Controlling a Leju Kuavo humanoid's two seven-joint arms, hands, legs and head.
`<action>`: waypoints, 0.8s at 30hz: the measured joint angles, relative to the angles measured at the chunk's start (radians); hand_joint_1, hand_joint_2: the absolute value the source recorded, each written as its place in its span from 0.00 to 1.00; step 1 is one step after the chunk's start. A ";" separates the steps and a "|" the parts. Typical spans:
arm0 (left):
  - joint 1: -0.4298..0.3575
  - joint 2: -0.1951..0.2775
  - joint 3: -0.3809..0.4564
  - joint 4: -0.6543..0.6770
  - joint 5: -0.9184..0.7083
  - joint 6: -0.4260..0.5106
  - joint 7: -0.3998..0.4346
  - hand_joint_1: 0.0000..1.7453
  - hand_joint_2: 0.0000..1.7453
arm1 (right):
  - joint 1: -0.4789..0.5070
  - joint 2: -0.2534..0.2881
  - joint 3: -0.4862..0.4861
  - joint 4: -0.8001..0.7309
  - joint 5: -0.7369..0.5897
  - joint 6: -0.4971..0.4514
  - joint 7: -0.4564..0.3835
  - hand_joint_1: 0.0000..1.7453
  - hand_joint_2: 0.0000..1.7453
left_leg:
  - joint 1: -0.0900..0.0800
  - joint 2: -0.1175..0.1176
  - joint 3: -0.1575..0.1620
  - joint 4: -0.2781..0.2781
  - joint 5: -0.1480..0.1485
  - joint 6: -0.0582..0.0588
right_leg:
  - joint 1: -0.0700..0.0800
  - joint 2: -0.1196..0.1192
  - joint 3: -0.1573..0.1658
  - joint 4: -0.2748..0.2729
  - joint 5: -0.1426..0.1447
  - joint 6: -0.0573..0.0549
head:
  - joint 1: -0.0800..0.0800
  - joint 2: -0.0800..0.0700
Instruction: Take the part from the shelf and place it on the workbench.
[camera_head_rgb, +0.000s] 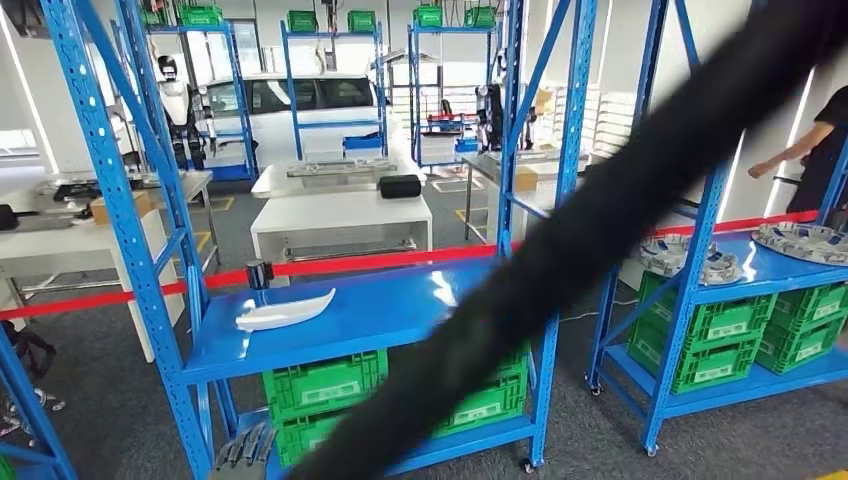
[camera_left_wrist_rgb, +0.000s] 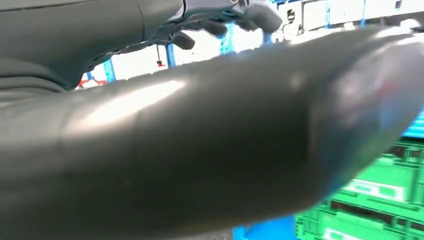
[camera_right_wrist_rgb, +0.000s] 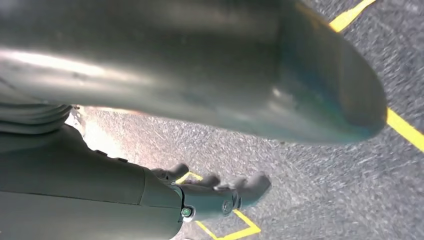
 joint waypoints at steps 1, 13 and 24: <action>0.000 -0.003 0.000 -0.001 0.000 -0.001 0.000 0.00 0.00 | 0.002 0.000 0.000 0.000 -0.002 0.000 -0.001 0.00 0.00 | 0.001 -0.002 0.010 -0.013 -0.004 0.002 | -0.002 -0.002 0.002 0.000 0.003 0.006 | 0.000 0.000; 0.010 -0.015 -0.001 0.000 0.001 -0.006 0.005 0.00 0.00 | 0.007 -0.008 -0.001 0.000 0.009 0.002 -0.001 0.00 0.00 | 0.014 -0.015 0.083 -0.015 -0.069 -0.007 | 0.000 0.000 -0.119 0.022 0.084 0.024 | 0.007 -0.001; 0.011 -0.013 -0.004 -0.004 0.002 -0.007 -0.017 0.00 0.00 | 0.006 -0.008 -0.001 0.000 0.008 0.004 0.002 0.00 0.00 | 0.020 -0.004 -0.092 0.252 -0.138 -0.055 | -0.002 0.003 -0.050 -0.004 0.047 -0.025 | -0.002 0.000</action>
